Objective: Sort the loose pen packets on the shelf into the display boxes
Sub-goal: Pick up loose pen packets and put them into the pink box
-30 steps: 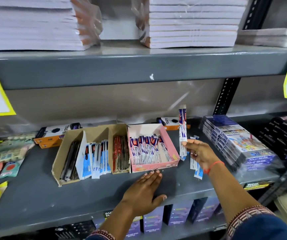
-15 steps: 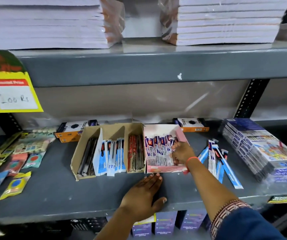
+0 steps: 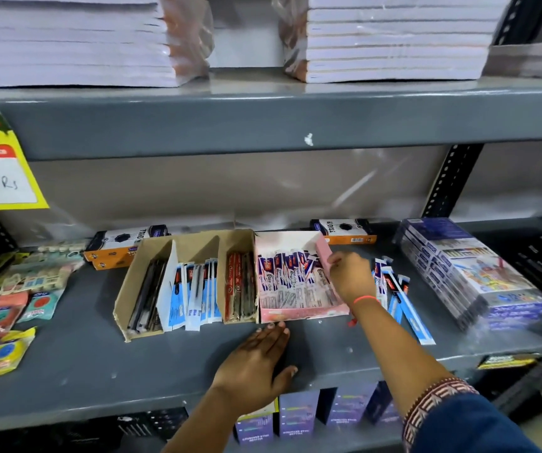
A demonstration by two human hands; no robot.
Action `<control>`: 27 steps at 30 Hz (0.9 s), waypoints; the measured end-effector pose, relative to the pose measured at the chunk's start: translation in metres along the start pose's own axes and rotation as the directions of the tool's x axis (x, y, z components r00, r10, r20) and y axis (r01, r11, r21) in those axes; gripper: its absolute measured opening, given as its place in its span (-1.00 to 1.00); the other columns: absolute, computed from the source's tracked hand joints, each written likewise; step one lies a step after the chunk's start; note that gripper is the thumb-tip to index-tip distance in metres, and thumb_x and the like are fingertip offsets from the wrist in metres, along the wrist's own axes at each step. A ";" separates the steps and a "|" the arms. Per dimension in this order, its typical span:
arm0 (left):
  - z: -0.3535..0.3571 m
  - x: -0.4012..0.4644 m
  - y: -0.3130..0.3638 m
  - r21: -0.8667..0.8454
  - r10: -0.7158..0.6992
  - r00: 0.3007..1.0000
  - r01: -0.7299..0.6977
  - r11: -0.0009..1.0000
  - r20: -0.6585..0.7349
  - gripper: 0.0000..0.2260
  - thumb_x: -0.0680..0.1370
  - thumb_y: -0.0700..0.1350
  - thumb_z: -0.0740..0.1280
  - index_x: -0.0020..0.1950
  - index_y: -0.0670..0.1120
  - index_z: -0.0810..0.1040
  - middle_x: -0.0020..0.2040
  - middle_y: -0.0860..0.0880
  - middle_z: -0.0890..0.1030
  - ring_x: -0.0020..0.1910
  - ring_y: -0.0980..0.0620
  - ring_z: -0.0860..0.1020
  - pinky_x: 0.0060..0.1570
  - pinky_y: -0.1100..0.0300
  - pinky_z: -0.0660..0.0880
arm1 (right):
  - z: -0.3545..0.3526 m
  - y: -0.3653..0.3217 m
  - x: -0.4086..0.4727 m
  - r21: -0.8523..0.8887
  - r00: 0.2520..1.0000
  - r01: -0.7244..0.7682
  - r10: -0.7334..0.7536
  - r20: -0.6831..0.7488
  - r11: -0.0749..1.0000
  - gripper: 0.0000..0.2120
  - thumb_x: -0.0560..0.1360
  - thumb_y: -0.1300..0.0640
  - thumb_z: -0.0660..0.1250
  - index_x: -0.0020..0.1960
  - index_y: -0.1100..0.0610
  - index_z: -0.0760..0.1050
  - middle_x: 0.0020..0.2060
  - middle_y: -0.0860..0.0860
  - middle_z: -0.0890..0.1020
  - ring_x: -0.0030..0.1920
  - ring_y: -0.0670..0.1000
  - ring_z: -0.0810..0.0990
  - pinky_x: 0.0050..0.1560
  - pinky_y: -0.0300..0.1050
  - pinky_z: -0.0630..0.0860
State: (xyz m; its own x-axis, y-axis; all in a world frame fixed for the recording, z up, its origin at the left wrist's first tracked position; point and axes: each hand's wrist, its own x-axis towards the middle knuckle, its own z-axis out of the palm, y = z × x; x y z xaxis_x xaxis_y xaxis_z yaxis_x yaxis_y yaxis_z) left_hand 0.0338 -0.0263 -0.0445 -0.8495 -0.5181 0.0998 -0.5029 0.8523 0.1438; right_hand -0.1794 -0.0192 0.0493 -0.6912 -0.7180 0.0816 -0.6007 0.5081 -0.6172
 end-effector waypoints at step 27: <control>0.015 0.039 0.036 -0.038 0.087 0.996 -0.086 0.996 0.016 -0.40 0.57 0.24 -0.10 0.50 -0.06 -0.09 0.54 -0.01 -0.06 0.48 0.08 -0.11 0.22 0.36 -0.44 | -0.023 0.079 0.009 -0.002 0.877 -0.475 0.474 0.083 0.880 -0.71 0.47 0.30 0.26 0.19 0.32 0.48 0.18 0.27 0.57 0.17 0.27 0.56 0.14 0.02 0.50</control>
State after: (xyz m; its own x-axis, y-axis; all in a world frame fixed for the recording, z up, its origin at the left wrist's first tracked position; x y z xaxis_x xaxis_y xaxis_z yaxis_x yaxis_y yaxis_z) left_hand -0.0201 -0.0151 -0.0502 -0.8922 -0.4412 0.0964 -0.4218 0.8903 0.1716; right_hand -0.2423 0.0252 0.0197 -0.8572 -0.4281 -0.2862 -0.2008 0.7896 -0.5799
